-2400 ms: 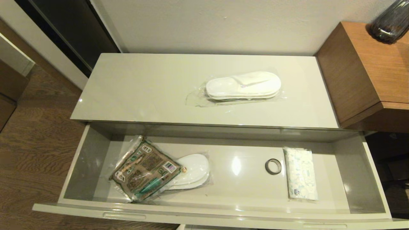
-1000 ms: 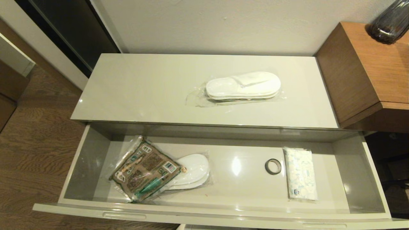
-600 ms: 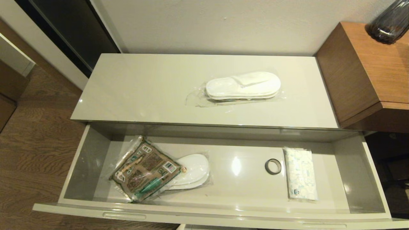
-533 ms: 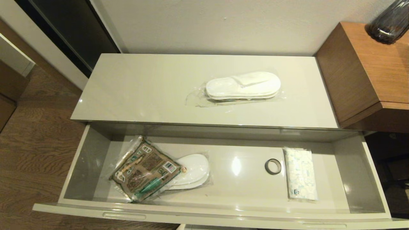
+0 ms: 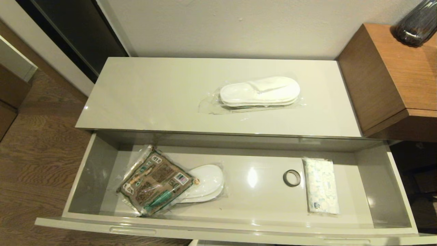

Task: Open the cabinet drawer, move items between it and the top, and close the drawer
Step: Pick up the disposable slippers on the table

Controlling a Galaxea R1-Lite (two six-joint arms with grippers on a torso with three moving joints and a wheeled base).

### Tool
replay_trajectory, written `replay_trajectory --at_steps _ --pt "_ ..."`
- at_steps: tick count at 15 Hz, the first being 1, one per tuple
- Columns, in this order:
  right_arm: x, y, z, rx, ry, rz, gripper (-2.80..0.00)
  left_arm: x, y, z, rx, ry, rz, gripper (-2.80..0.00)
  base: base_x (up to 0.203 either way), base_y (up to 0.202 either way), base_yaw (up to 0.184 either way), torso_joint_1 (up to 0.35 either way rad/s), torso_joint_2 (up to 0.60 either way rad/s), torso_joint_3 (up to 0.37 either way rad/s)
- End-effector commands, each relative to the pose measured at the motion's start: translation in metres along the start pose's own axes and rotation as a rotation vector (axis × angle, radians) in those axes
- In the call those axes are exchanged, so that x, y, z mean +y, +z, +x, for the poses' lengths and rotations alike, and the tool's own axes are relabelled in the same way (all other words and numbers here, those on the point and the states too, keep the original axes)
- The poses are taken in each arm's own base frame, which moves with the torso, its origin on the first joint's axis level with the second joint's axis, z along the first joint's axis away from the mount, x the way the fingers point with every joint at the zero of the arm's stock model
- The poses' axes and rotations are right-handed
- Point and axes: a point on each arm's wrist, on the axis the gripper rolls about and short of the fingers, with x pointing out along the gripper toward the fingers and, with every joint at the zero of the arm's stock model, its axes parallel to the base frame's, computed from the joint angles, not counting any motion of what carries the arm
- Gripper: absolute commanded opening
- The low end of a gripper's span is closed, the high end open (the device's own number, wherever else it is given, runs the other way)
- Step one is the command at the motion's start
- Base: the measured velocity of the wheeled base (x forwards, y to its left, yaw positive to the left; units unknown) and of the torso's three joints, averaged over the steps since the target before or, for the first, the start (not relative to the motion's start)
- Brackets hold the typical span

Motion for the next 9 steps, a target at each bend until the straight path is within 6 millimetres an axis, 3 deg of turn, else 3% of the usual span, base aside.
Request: replay_trajectory --at_steps 1,4,9 --pt "0.035 0.025 0.066 0.105 0.070 -0.116 -2.80 0.000 0.000 0.000 0.001 0.000 0.000 -2.80 0.000 0.000 0.000 0.000 0.00 0.000" --pt "0.081 0.046 0.125 0.078 0.216 -0.379 -2.80 0.000 0.000 0.000 0.001 0.001 0.000 -2.80 0.000 0.000 0.000 0.000 0.00 0.000" --pt "0.200 0.082 0.201 -0.004 0.402 -0.657 -2.80 0.000 0.000 0.000 0.001 0.000 0.000 -2.80 0.000 0.000 0.000 0.000 0.00 0.000"
